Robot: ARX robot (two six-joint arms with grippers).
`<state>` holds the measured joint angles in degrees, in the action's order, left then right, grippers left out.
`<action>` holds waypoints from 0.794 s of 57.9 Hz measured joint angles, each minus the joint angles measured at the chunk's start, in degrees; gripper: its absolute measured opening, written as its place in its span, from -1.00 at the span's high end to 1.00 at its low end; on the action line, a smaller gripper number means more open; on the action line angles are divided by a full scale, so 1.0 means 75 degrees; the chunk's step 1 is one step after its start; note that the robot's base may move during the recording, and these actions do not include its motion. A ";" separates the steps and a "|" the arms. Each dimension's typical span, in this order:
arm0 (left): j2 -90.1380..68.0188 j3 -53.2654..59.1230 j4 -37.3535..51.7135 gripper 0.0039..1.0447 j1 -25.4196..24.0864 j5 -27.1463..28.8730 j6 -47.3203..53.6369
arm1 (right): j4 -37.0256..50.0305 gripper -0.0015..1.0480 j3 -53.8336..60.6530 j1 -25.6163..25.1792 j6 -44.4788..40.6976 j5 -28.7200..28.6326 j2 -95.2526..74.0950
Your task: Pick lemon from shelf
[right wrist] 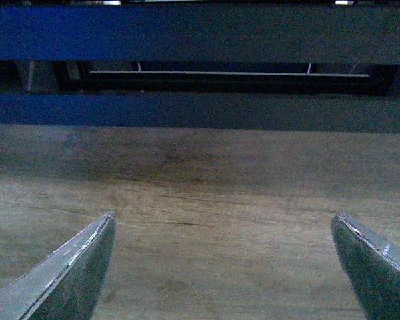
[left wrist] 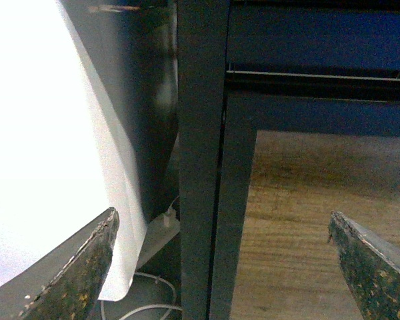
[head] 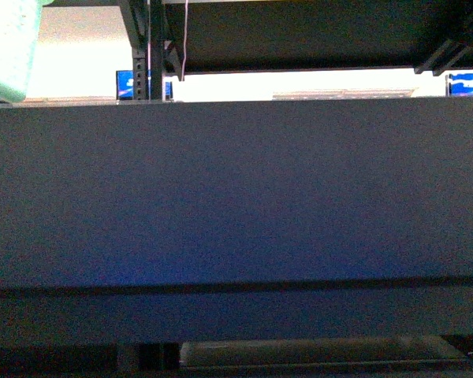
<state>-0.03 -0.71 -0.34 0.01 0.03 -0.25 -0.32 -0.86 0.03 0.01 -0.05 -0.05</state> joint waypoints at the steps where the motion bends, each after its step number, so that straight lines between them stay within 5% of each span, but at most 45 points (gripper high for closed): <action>1: 0.0000 0.0000 0.0000 -0.85 0.0000 -0.0003 0.0003 | 0.0000 -0.86 0.0000 0.0000 0.0000 0.0003 0.0000; 46: 0.0000 0.0000 0.0000 -0.85 0.0000 0.0000 0.0003 | 0.0000 -0.86 0.0000 0.0000 0.0000 0.0006 0.0000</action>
<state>-0.03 -0.71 -0.34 0.01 0.03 -0.23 -0.32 -0.86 0.03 0.01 -0.01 -0.05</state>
